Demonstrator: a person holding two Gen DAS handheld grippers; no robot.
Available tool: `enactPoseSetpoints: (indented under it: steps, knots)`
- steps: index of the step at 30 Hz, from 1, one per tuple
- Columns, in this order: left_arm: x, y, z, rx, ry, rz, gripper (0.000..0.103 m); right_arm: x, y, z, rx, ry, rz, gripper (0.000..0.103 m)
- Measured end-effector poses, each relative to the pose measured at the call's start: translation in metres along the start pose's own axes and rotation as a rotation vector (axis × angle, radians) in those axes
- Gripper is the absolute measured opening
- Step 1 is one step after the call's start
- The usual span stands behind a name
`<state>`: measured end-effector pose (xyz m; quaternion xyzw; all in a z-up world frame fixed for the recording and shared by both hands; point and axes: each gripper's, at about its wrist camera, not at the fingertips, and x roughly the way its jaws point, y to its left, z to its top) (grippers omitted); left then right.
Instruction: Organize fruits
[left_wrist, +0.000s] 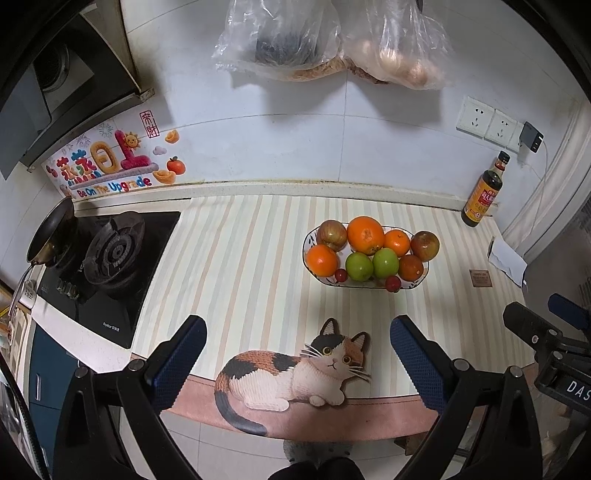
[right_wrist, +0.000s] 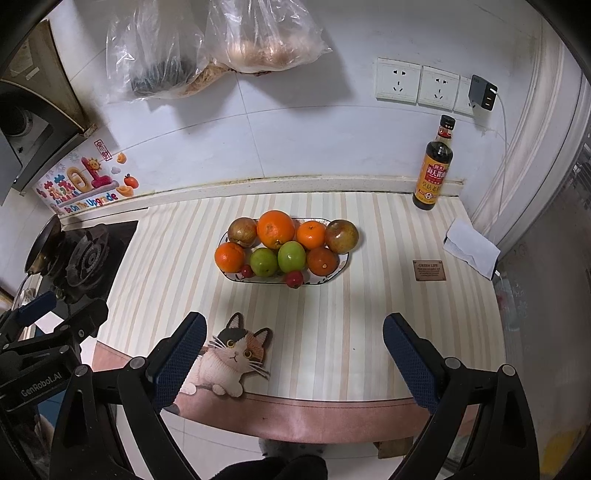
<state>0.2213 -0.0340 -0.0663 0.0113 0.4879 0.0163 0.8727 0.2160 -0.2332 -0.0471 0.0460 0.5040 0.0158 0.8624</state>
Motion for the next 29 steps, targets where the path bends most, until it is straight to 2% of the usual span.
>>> enactPoseSetpoints:
  steps: [21, 29]
  knots:
    - [-0.004, -0.002, -0.004, -0.002, -0.004, -0.001, 0.102, 0.002, -0.005, 0.000, 0.000, 0.005, 0.005, 0.099]
    - [-0.006, -0.009, 0.009, 0.005, -0.018, -0.004, 0.102, 0.002, -0.006, 0.001, 0.000, 0.009, 0.008, 0.099]
